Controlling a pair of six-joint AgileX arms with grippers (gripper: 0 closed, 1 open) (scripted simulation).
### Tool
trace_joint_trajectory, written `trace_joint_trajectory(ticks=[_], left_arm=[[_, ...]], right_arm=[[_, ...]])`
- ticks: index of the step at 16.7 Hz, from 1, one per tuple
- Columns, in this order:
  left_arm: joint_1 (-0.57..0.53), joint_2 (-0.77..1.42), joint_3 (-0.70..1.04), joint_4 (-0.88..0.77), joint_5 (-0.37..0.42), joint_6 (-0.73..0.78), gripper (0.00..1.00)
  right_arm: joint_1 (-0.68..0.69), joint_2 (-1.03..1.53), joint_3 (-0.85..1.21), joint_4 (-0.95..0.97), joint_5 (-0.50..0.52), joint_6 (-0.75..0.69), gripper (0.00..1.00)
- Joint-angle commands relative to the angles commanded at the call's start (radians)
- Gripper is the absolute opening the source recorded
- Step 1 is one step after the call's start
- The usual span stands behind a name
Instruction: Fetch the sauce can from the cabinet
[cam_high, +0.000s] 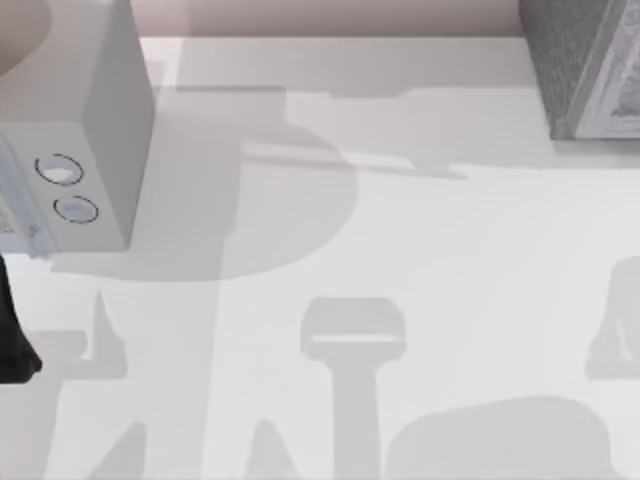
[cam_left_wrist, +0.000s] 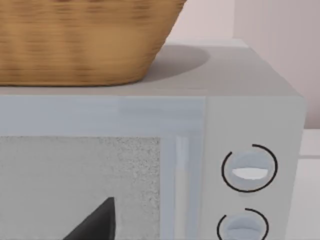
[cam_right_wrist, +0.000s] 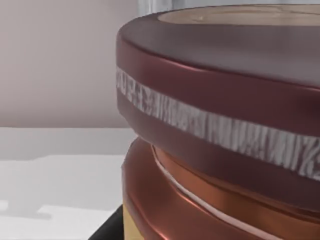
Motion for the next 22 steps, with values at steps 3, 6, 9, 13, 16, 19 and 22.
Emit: trace_joint_trajectory(ticks=[3, 6, 9, 13, 16, 19, 22], left_arm=[[0.000, 0.000, 0.000, 0.000, 0.000, 0.000, 1.00], [0.000, 0.000, 0.000, 0.000, 0.000, 0.000, 1.00], [0.000, 0.000, 0.000, 0.000, 0.000, 0.000, 1.00], [0.000, 0.000, 0.000, 0.000, 0.000, 0.000, 1.00], [0.000, 0.000, 0.000, 0.000, 0.000, 0.000, 1.00], [0.000, 0.000, 0.000, 0.000, 0.000, 0.000, 1.00], [0.000, 0.000, 0.000, 0.000, 0.000, 0.000, 1.00]], right_arm=[[0.072, 0.126, 0.039, 0.122, 0.015, 0.002, 0.00], [0.182, 0.347, 0.096, 0.314, 0.039, 0.004, 0.00], [0.314, 0.644, 0.165, 0.552, 0.068, 0.006, 0.00], [0.504, 1.093, 0.264, 0.892, 0.109, 0.006, 0.00], [0.639, 1.421, 0.333, 1.134, 0.136, 0.006, 0.00], [0.758, 1.702, 0.389, 1.341, 0.159, 0.007, 0.00], [0.847, 1.903, 0.426, 1.488, 0.175, 0.009, 0.00]])
